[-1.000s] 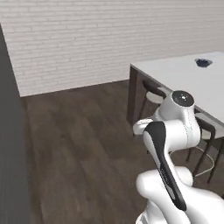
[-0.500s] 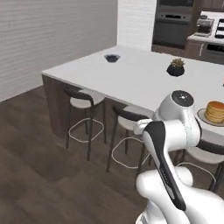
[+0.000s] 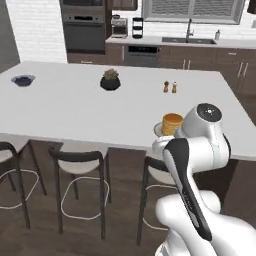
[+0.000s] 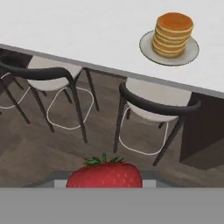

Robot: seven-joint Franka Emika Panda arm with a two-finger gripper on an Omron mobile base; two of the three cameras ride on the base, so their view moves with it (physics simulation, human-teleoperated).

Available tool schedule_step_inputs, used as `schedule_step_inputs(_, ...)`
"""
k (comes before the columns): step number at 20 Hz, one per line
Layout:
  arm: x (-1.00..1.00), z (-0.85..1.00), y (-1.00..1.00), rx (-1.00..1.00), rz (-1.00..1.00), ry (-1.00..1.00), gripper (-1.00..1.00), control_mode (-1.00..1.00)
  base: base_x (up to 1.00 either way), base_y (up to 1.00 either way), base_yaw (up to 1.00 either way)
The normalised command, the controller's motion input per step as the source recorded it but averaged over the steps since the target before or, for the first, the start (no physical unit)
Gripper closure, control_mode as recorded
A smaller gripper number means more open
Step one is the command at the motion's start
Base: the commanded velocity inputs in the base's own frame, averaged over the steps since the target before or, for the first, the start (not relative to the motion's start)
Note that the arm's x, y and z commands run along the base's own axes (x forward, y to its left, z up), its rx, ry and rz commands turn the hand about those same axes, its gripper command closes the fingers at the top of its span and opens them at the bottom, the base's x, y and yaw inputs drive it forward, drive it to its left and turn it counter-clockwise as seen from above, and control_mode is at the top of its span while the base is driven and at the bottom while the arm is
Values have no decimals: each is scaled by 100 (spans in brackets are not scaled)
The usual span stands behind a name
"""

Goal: Take the strawberry from the fridge and place it on top of the pancake, located on the dining counter.

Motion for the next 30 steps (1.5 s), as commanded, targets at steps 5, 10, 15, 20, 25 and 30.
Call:
schedule_step_inputs(5,0,0,0,0,0,0,100,100,72,-8,-67)
schedule_step_inputs(10,0,0,0,0,0,0,100,100,48,7,-42)
schedule_step_inputs(15,0,0,0,0,0,0,100,100,19,37,0)
schedule_step_inputs(20,0,0,0,0,0,0,100,100,28,32,0)
schedule_step_inputs(25,0,0,0,0,0,0,100,100,39,37,0)
schedule_step_inputs(30,0,0,0,0,0,0,100,100,51,23,0)
